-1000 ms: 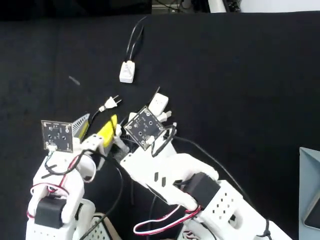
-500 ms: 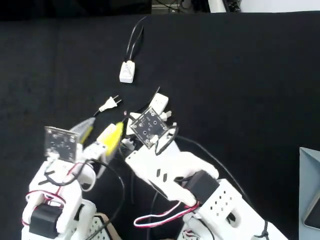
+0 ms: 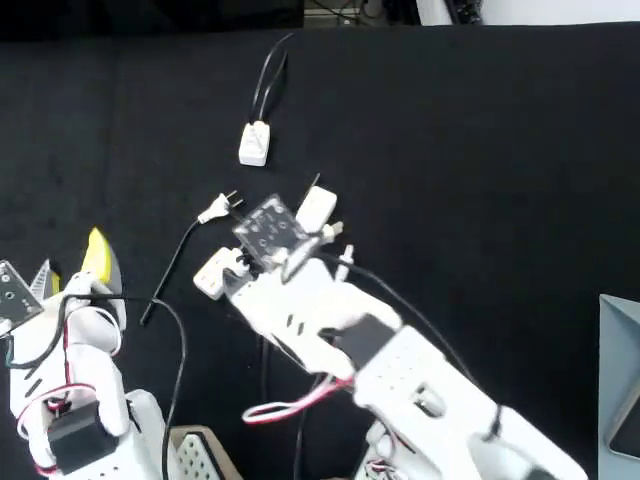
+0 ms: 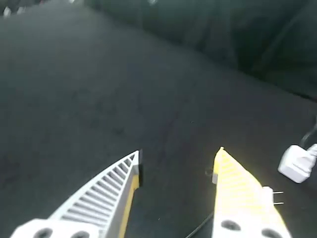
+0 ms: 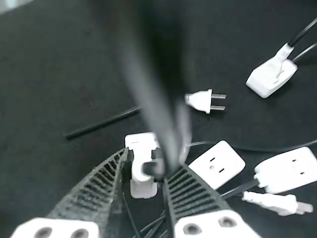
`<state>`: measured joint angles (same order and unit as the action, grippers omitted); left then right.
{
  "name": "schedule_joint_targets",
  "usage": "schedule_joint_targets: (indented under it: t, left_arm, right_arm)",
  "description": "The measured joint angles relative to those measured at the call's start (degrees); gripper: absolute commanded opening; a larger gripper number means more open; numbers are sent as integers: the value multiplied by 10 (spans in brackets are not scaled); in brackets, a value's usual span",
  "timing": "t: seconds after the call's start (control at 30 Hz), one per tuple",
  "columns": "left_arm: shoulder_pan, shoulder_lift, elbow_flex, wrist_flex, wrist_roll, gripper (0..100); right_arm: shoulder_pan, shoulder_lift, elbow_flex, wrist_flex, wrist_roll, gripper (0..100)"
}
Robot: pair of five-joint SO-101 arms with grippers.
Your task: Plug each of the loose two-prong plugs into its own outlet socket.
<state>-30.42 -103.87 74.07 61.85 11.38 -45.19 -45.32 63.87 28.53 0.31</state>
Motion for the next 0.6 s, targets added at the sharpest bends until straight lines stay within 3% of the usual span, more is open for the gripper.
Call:
schedule_joint_targets:
  t: [0.33, 0.6]
  left_arm:
    - [-8, 1, 43, 0, 34, 245]
    - [-9, 2, 53, 0, 34, 245]
  right_arm:
    - [-23, 256, -114, -103, 0, 11]
    - [-28, 405, -185, -114, 0, 11]
